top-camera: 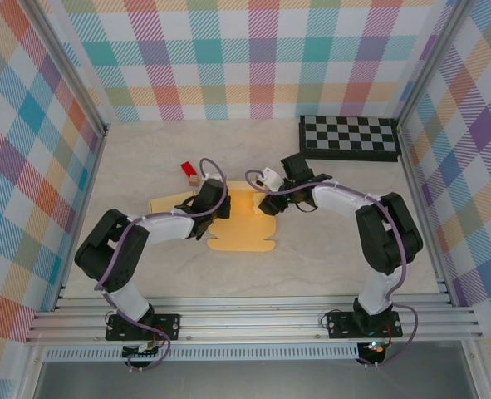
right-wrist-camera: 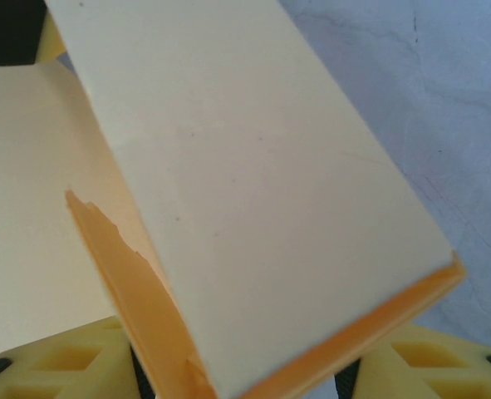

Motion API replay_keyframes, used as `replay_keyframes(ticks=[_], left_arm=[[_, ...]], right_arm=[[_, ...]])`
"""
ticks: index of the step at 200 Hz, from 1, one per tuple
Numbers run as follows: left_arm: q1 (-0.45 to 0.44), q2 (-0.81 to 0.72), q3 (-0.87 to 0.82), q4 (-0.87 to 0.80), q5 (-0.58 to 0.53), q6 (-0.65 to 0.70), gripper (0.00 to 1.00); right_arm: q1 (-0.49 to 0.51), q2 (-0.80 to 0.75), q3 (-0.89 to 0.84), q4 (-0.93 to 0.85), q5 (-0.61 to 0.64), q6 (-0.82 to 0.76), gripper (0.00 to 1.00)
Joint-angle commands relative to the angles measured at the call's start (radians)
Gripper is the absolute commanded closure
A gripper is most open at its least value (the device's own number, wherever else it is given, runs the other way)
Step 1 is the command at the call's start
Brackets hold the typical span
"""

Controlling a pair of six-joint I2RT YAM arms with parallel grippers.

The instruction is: Fold the paper box

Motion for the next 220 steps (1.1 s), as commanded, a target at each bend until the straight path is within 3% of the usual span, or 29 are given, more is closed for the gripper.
replay_keyframes(ticks=[1,38,57,120,158,168,175,202,220], left_arm=[[-0.03,-0.019,0.036,0.004,0.066,-0.049,1.0],[-0.049,-0.022,0.059,-0.027,0.081,-0.108,1.0],[-0.062,-0.018,0.078,-0.061,0.088,-0.13,1.0],[-0.079,-0.021,0.177,-0.301,0.007,-0.289,1.0],[-0.087,-0.008,0.219,-0.409,-0.081,-0.381,1.0],[-0.087,0.0,0.229,-0.422,-0.083,-0.389,1.0],[-0.087,0.007,0.235,-0.429,-0.086,-0.394,1.0],[-0.087,0.034,0.247,-0.441,-0.102,-0.396,1.0],[-0.087,0.054,0.256,-0.477,-0.116,-0.393,1.0]], right_arm=[[0.027,0.015,0.018,0.084,0.057,0.099,0.43],[0.035,0.028,-0.011,0.187,0.16,0.28,0.43],[0.051,0.034,-0.018,0.224,0.196,0.317,0.49],[0.098,0.058,-0.004,0.176,0.541,0.443,1.0],[0.101,0.086,0.043,0.0,0.772,0.603,1.0],[0.1,0.087,0.043,-0.02,0.776,0.637,0.93],[0.1,0.085,0.042,-0.023,0.77,0.658,0.81],[0.097,0.043,0.008,0.051,0.557,0.627,0.56],[0.089,0.0,-0.004,0.062,0.402,0.603,0.49]])
